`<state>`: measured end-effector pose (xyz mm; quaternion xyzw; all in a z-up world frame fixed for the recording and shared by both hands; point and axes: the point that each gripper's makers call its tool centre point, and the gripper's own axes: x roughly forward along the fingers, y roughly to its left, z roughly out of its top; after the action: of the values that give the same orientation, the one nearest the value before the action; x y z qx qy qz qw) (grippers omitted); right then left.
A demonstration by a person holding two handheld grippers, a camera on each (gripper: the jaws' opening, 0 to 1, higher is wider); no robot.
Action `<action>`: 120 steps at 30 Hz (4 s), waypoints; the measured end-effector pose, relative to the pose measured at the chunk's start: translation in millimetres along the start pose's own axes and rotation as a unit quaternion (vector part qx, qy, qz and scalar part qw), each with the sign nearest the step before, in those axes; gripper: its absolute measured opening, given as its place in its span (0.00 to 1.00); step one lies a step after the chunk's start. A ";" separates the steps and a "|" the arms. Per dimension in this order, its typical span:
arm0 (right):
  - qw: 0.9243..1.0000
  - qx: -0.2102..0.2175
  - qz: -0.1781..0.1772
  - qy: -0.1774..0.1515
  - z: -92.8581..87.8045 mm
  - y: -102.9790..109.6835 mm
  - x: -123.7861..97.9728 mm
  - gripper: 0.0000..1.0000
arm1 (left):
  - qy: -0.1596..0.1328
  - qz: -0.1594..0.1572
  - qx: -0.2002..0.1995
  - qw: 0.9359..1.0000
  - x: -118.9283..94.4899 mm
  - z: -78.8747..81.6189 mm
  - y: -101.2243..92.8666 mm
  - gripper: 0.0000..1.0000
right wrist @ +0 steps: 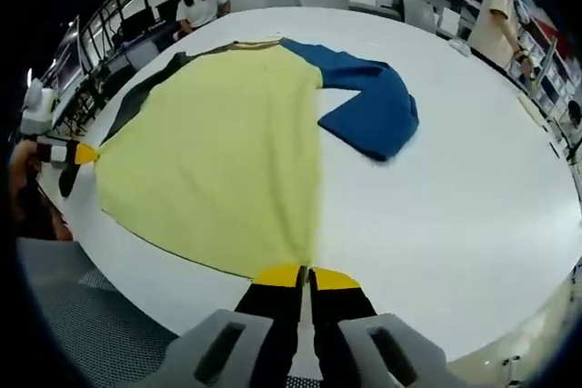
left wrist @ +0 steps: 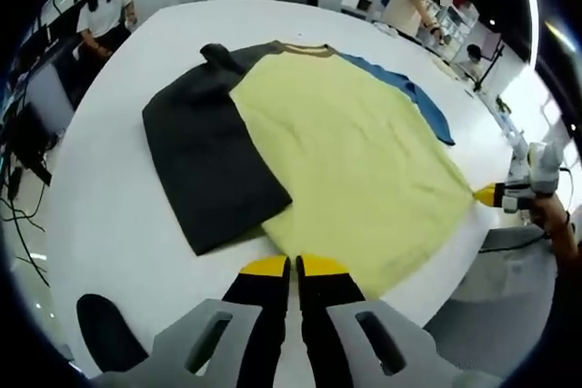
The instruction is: Fold the garment on the visible template until the final outline fits inside the template.
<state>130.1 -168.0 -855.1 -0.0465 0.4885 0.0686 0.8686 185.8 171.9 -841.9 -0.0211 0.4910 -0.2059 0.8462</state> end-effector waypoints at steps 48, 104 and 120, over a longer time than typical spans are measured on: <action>0.999 0.014 0.031 -0.038 12.5 10.4 -1.8 0.32 | 0.022 -0.077 0.086 0.993 68.0 55.5 -75.7 0.00; 0.981 -0.026 0.151 -0.120 39.4 60.5 -34.3 0.98 | 0.019 -0.106 0.117 0.987 50.5 26.5 -70.1 0.15; 0.982 -0.034 0.144 -0.116 36.5 58.0 -35.0 0.97 | 0.025 -0.083 0.115 0.989 52.7 17.8 -60.1 0.05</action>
<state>133.3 -108.0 -807.1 0.0032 0.3830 0.2145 0.8985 203.9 94.6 -861.8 0.0410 0.4815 -0.3315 0.8103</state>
